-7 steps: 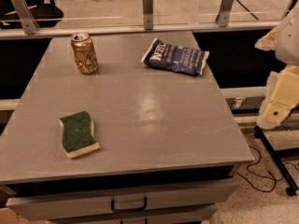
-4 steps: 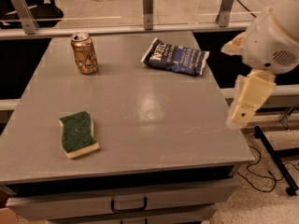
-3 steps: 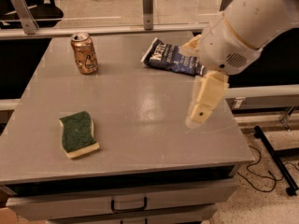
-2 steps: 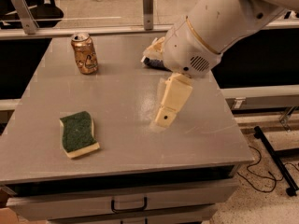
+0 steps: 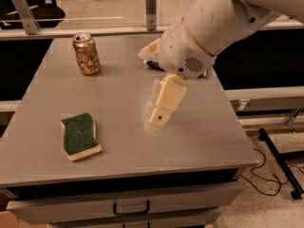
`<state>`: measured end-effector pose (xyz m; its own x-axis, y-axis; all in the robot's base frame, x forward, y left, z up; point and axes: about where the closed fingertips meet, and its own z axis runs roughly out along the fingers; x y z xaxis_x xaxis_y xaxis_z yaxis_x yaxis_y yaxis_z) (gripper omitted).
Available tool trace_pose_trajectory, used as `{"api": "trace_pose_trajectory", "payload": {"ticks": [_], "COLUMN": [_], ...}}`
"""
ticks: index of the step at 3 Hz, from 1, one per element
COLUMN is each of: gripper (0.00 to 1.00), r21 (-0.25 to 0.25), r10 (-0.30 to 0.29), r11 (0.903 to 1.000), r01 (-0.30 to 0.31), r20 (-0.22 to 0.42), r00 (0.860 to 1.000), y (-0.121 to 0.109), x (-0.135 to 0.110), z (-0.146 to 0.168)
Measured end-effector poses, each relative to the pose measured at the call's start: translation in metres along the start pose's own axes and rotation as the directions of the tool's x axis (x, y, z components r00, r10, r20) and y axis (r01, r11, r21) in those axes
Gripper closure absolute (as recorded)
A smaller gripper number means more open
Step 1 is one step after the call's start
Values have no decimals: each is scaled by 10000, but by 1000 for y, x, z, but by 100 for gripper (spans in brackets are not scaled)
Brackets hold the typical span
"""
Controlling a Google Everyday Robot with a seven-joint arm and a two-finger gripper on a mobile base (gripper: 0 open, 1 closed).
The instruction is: Move sponge near orange can
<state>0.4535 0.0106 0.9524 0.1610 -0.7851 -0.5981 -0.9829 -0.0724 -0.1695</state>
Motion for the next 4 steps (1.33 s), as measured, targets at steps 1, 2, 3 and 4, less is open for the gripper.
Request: {"api": "trace_pose_trajectory", "payload": {"ticks": [1,2,3,4], "gripper": [0,0,0,0], "r21": [-578,-1112,-1204,-1291], "r10": [-112,-247,-330,-225], "r11": [9982,9929,9911,9902], "r01": [160,422,572,527], "r20": [824,1550,1946,2254], "r00": [9965,9876,9803,9740], "y": [-2,-2,0,6], "x": [-20,-40,-47,-51], "z": [41,87,123,153]}}
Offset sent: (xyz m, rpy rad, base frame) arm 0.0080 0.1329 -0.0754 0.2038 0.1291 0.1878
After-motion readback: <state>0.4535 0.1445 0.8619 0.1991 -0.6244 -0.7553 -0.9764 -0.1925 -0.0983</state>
